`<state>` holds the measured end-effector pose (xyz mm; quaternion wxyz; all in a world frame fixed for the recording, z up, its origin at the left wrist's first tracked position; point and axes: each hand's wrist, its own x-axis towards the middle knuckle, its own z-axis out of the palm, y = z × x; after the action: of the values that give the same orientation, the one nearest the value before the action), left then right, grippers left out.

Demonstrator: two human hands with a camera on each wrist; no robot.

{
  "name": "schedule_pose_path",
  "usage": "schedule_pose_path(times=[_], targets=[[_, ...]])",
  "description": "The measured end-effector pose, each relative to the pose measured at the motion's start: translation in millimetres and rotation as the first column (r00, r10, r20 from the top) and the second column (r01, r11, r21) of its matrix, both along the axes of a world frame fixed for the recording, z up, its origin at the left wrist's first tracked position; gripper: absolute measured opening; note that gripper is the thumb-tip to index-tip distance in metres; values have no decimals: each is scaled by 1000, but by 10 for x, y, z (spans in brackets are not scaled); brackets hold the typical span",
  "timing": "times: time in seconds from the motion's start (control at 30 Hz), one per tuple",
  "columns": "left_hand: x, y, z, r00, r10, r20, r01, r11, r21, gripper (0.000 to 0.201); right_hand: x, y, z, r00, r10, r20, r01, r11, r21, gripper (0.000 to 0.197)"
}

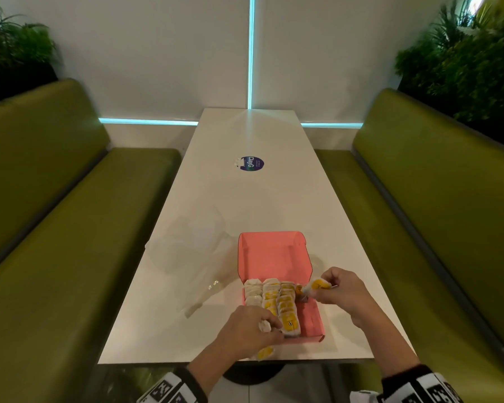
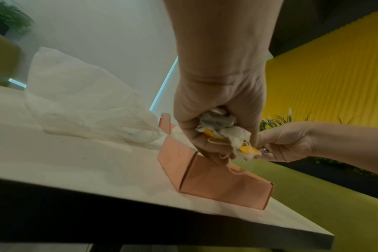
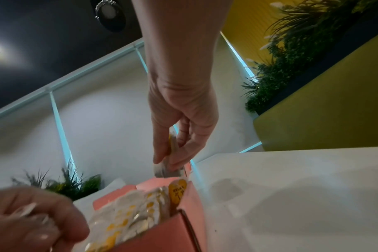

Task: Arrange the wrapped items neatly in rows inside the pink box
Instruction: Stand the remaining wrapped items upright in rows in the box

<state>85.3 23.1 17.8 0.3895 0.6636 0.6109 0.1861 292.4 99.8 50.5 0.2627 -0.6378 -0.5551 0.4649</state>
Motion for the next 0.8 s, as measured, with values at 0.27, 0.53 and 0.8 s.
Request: schedule_pose_path(times=[0.27, 0.53, 0.8], targets=[[23, -7, -74, 997, 41, -63, -39, 999, 35, 25, -171, -79, -211, 870, 141, 472, -219, 969, 115, 19], [10, 10, -109, 997, 50, -61, -49, 999, 18, 26, -436, -188, -313, 698, 45, 715, -234, 958, 167, 21], [-18, 8, -135, 996, 66, -63, -66, 998, -6, 23, -391, -116, -415, 766, 17, 643, -190, 961, 200, 12]])
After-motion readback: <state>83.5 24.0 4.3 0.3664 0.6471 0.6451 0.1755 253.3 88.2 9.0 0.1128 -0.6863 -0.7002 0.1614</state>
